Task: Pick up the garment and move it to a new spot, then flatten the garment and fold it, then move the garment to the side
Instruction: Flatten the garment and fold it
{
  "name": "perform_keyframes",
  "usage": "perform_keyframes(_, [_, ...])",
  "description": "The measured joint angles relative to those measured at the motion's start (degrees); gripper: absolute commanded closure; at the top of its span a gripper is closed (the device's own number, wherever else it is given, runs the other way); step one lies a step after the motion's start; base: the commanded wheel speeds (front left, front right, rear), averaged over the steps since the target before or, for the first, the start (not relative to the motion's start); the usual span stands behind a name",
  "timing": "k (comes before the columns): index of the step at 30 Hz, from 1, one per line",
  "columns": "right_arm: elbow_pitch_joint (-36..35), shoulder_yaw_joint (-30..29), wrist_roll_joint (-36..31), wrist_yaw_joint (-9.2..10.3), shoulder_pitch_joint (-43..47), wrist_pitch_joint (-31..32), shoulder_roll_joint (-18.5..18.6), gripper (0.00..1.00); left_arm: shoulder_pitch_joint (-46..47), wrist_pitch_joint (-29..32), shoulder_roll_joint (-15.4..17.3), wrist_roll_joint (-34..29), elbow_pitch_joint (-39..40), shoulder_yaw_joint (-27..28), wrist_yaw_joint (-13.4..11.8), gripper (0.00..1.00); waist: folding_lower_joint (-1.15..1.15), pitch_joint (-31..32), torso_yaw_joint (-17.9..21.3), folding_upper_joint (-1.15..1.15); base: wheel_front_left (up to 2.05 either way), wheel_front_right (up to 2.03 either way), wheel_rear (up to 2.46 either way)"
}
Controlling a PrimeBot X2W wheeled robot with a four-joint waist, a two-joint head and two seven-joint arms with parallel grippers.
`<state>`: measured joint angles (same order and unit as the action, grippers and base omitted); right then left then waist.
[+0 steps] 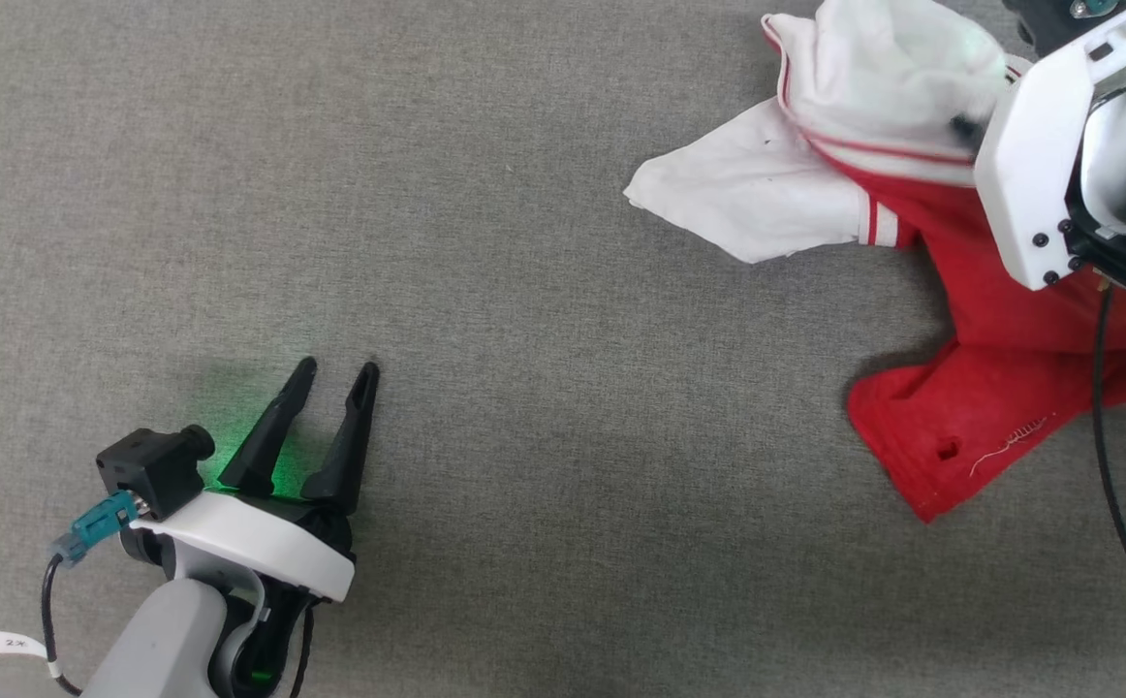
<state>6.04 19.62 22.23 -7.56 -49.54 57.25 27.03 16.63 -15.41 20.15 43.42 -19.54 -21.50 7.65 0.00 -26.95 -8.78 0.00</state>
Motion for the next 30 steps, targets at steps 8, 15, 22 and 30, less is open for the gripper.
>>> perform_keyframes(8, [-2.76,-8.89,-1.02,0.0,2.44,-5.38,-2.2,1.0,-0.56,0.03,0.48,-0.12,-0.65,1.13,-0.04,0.0,0.0,1.38,1.67,0.0,0.0,0.0,0.0])
perform_keyframes(15, [-10.1,-29.24,-3.75,0.0,15.73,-9.48,-5.7,1.0,-1.55,0.23,1.48,-0.88,-0.19,1.89,-0.09,0.0,0.0,2.96,4.51,0.0,0.0,0.0,0.0])
perform_keyframes(22, [-12.81,-46.47,-8.01,0.01,29.05,-14.94,-9.44,1.0,-1.53,0.26,3.11,-1.26,0.86,2.13,-0.09,0.0,0.0,2.36,6.04,0.0,0.0,0.0,0.0])
perform_keyframes(30, [-4.69,-51.16,-12.01,0.03,30.87,-24.65,-14.57,0.0,-0.68,0.27,6.7,-1.65,2.35,0.96,-0.09,0.0,0.0,1.87,7.72,0.0,0.0,0.0,0.0])
